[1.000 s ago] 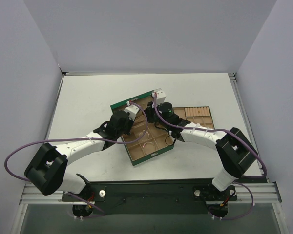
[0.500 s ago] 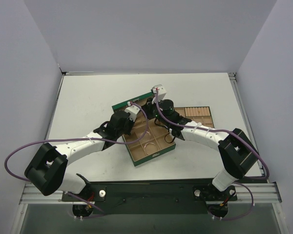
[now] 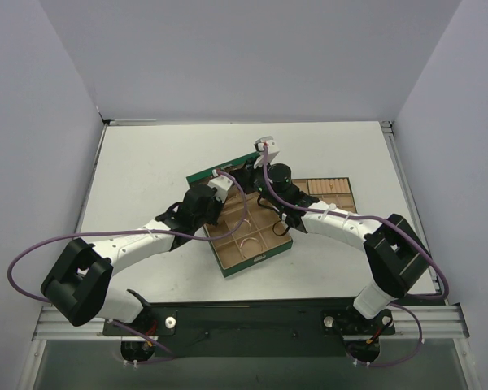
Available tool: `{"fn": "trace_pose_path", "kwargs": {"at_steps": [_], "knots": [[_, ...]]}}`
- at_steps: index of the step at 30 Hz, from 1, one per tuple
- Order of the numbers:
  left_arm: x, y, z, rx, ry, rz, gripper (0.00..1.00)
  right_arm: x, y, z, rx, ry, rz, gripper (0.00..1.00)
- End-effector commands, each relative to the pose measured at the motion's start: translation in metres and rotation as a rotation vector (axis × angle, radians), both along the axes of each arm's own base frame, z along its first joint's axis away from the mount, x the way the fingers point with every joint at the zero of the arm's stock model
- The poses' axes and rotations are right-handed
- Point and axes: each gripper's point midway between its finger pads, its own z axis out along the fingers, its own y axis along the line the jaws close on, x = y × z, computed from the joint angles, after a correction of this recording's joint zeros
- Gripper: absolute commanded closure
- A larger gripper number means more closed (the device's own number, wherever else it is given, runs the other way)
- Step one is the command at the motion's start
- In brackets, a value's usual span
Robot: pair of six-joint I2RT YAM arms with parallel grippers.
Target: Organize the mixed jewelry
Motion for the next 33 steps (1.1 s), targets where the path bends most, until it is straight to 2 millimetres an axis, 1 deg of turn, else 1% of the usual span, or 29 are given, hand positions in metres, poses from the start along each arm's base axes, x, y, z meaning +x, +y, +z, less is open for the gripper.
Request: {"fn": "trace_pose_path", "kwargs": {"at_steps": [1, 2, 4, 7, 11, 14, 15, 18, 19, 21, 22, 25, 31, 33], "knots": [[-0.007, -0.023, 0.014, -0.081, 0.013, -0.084, 1.00, 0.010, 0.006, 0.053, 0.134, -0.103, -0.009, 1.00], [-0.007, -0.024, 0.014, -0.082, 0.014, -0.086, 1.00, 0.011, 0.006, 0.057, 0.142, -0.110, -0.010, 1.00], [-0.007, -0.025, 0.014, -0.084, 0.016, -0.090, 1.00, 0.012, 0.007, 0.056, 0.146, -0.105, -0.010, 1.00], [-0.008, -0.025, 0.014, -0.084, 0.017, -0.095, 1.00, 0.012, 0.008, 0.059, 0.157, -0.110, -0.009, 1.00], [-0.010, -0.026, 0.016, -0.088, 0.014, -0.105, 1.00, 0.015, 0.006, 0.049, 0.136, -0.104, -0.024, 1.00], [-0.009, -0.027, 0.018, -0.090, 0.010, -0.105, 1.00, 0.013, 0.005, 0.037, 0.104, -0.093, -0.026, 1.00], [-0.009, -0.026, 0.017, -0.088, 0.010, -0.101, 1.00, 0.011, 0.003, 0.027, 0.082, -0.085, -0.029, 1.00], [-0.009, -0.025, 0.019, -0.090, 0.006, -0.098, 1.00, 0.007, 0.000, 0.014, 0.046, -0.080, -0.037, 1.00], [-0.009, -0.025, 0.020, -0.092, 0.002, -0.097, 1.00, 0.006, -0.001, 0.005, 0.030, -0.068, -0.038, 1.00], [-0.008, -0.024, 0.022, -0.094, -0.002, -0.094, 1.00, 0.004, -0.004, -0.004, 0.007, -0.058, -0.042, 1.00], [-0.009, -0.025, 0.023, -0.096, -0.005, -0.096, 1.00, 0.002, -0.004, -0.012, -0.007, -0.048, -0.039, 1.00], [-0.009, -0.025, 0.026, -0.103, -0.009, -0.094, 1.00, 0.002, -0.010, -0.023, -0.036, -0.041, -0.068, 1.00], [-0.009, -0.025, 0.028, -0.104, -0.012, -0.093, 1.00, 0.002, -0.014, -0.036, -0.092, -0.022, -0.074, 1.00], [-0.009, -0.024, 0.027, -0.103, -0.012, -0.090, 1.00, 0.001, -0.015, -0.038, -0.107, -0.020, -0.077, 0.96]]}}
